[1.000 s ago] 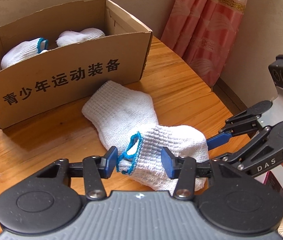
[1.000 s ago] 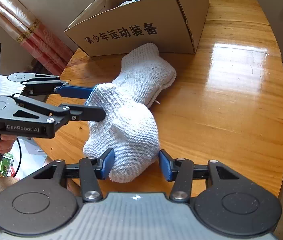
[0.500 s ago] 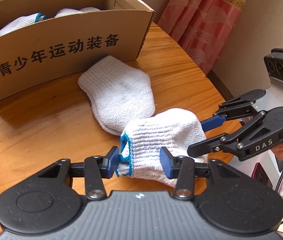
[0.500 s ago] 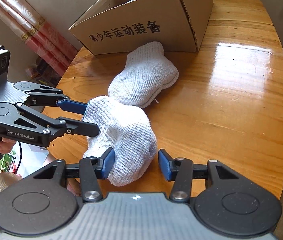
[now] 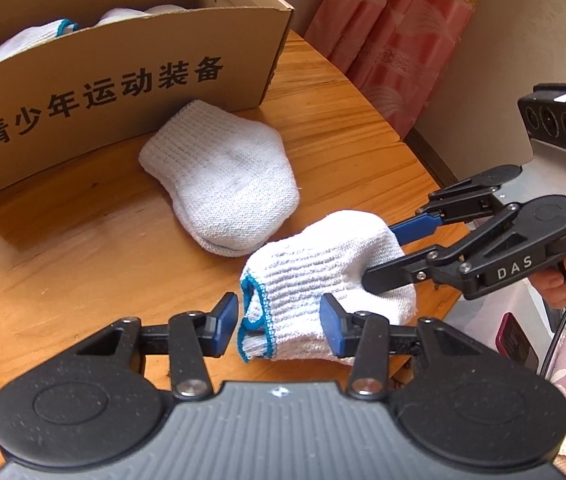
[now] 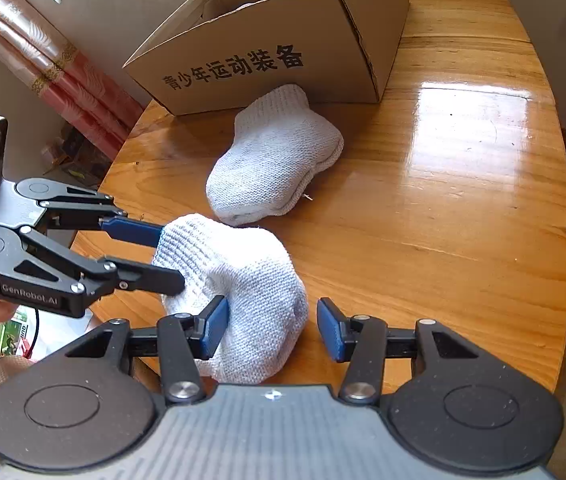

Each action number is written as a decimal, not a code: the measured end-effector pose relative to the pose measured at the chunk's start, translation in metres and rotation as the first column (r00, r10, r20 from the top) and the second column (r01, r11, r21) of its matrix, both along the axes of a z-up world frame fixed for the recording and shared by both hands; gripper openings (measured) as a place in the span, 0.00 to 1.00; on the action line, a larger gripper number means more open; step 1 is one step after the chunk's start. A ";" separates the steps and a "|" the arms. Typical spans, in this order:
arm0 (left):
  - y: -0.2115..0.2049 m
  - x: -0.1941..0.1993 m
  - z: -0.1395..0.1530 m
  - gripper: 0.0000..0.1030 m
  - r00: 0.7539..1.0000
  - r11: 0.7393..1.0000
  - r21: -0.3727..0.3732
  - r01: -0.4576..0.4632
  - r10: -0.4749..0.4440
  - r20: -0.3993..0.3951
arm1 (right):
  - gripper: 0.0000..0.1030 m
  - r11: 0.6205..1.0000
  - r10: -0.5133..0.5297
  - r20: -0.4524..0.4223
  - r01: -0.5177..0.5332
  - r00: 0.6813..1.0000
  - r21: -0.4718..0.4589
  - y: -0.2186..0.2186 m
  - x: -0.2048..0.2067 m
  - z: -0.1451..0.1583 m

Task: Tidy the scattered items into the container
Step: 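Close the left tool on the glove cuff while the right tool closes on its body, then lift the held glove with both tools and carry it over the box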

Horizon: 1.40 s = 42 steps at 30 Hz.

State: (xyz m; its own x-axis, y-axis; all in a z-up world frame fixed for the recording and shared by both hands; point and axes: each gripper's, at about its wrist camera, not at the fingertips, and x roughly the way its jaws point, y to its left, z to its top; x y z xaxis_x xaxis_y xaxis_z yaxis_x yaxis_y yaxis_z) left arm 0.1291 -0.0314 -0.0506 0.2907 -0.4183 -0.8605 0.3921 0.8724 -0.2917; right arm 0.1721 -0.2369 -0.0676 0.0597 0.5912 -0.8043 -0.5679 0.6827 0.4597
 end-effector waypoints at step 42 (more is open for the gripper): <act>0.005 -0.001 0.015 0.35 1.000 0.995 -0.104 -0.009 0.008 -0.004 | 0.41 0.999 0.035 0.052 -0.033 0.998 -0.023 0.016 -0.006 0.022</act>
